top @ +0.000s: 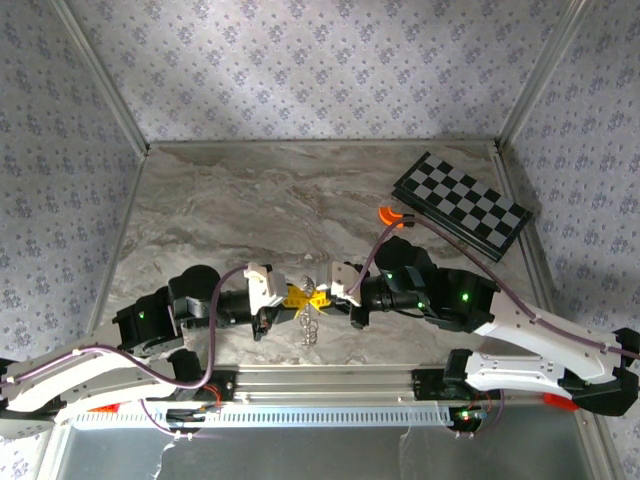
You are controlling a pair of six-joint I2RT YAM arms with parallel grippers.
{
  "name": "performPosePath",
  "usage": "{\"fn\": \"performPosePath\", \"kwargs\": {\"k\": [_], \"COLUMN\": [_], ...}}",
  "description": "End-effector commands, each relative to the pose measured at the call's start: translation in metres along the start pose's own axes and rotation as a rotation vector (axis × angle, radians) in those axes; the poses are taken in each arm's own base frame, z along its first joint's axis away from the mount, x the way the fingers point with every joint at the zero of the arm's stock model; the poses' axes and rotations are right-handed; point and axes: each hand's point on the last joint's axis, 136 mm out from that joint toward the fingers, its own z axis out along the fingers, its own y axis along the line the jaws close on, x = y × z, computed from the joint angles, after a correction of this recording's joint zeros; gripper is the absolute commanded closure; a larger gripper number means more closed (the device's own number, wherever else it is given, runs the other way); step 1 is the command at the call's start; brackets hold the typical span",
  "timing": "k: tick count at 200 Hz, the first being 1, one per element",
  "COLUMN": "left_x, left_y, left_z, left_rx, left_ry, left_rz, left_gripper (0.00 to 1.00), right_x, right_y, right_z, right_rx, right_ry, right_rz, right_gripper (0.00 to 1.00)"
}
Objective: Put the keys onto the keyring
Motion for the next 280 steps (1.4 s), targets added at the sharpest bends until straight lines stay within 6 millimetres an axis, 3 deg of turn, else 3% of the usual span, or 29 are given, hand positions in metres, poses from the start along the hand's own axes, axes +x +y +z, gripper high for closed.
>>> {"fn": "performPosePath", "kwargs": {"k": [1, 44, 62, 84, 153, 249, 280], "left_x": [-0.013, -0.019, -0.026, -0.037, -0.056, -0.054, -0.055], "left_y": [-0.001, -0.003, -0.007, -0.012, -0.02, -0.021, -0.022], "left_z": [-0.002, -0.007, -0.013, -0.021, -0.037, -0.034, -0.034], "left_rx": [0.001, 0.011, 0.026, 0.052, 0.078, 0.089, 0.098], "left_ry": [-0.043, -0.087, -0.135, -0.21, -0.348, -0.367, -0.372], "left_rz": [0.008, 0.022, 0.031, 0.043, 0.086, 0.077, 0.078], "left_gripper": [1.0, 1.0, 1.0, 1.0, 1.0, 1.0, 1.0], "right_x": [-0.018, -0.02, -0.02, -0.021, -0.035, -0.042, -0.04], "right_y": [0.005, 0.005, 0.004, 0.004, 0.008, 0.015, 0.013], "right_z": [-0.004, -0.003, -0.001, 0.0, -0.007, -0.015, -0.013], "right_rx": [-0.02, -0.018, -0.02, -0.024, -0.073, -0.116, -0.11], "right_ry": [-0.046, -0.059, -0.062, -0.079, -0.186, -0.249, -0.24], "right_rz": [-0.036, -0.034, -0.017, 0.005, 0.051, 0.055, 0.056], "right_gripper": [1.0, 1.0, 0.87, 0.83, 0.82, 0.77, 0.86]}}
